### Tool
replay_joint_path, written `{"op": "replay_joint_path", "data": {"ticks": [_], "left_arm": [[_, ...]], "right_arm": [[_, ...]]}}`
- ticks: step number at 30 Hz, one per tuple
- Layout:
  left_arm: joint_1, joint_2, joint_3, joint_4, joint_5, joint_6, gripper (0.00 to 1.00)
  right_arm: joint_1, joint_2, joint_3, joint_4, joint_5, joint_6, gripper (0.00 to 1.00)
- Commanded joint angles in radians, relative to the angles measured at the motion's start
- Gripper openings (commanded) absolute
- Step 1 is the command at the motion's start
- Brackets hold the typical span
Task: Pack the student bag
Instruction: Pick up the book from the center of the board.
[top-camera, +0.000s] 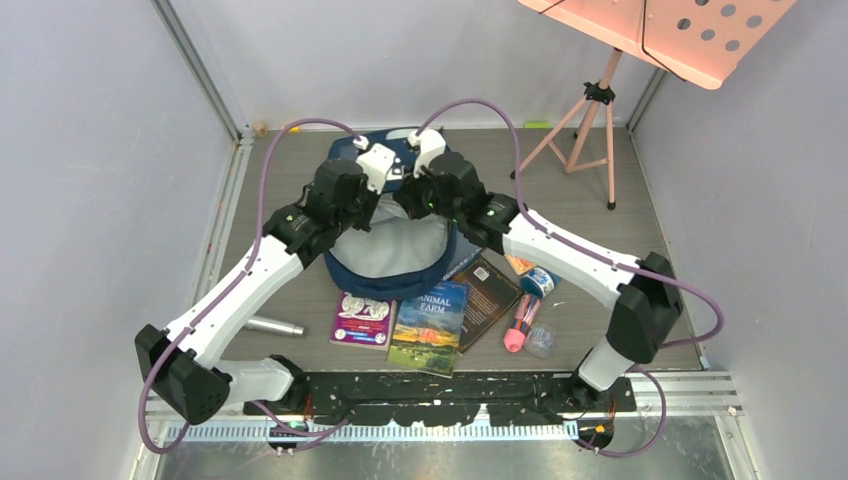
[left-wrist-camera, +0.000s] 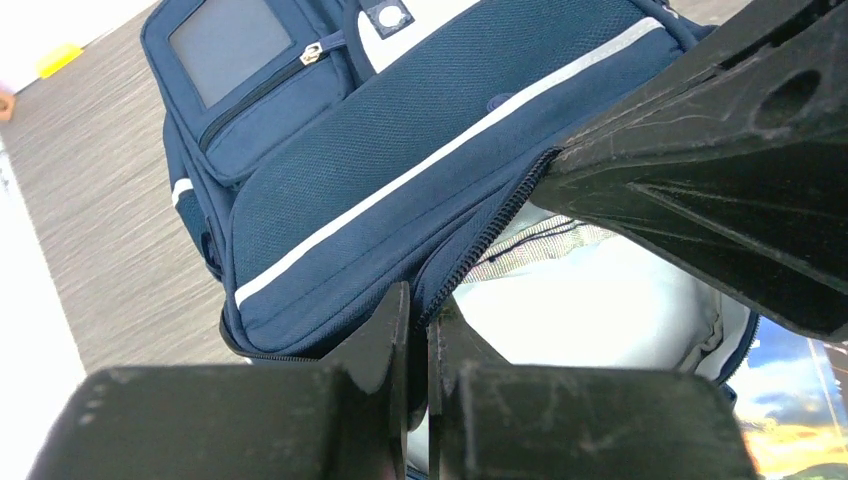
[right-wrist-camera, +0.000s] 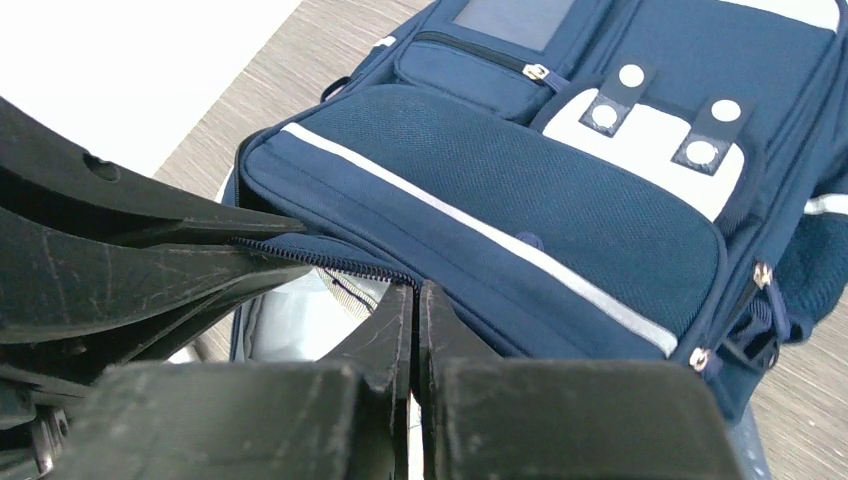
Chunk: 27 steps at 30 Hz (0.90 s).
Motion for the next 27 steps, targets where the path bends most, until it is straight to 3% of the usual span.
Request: {"op": "replay_joint_path", "data": {"ticks": [1, 5, 7, 11, 17, 21, 27], "left_arm": [[0.096, -0.116, 0.041, -0.029, -0.223, -0.021, 0.0], [0.137, -0.132, 0.031, -0.025, -0.214, -0.045, 0.0], [0.149, -0.128, 0.03, -0.025, -0.209, -0.047, 0.0], [0.159, -0.123, 0.025, -0.022, -0.228, -0.046, 0.0], [0.171, -0.15, -0.062, 0.029, -0.229, -0.076, 0.0], [0.172, -0.163, -0.083, 0.039, -0.221, -0.088, 0.0], [0.172, -0.16, -0.106, 0.042, -0.2, -0.101, 0.0]], "right_arm": [[-0.05, 0.088, 0.091, -0.087, 0.133, 0.002, 0.0], [-0.051, 0.137, 0.169, -0.122, 0.119, 0.014, 0.03], [-0.05, 0.137, 0.192, -0.145, 0.111, 0.018, 0.15], [-0.05, 0.088, 0.193, -0.21, 0.123, 0.01, 0.57], [-0.068, -0.07, 0.086, -0.321, 0.235, 0.012, 0.84], [-0.16, -0.177, -0.04, -0.365, 0.169, 0.05, 0.92], [-0.228, -0.175, -0.186, -0.427, 0.047, 0.137, 0.9]]}}
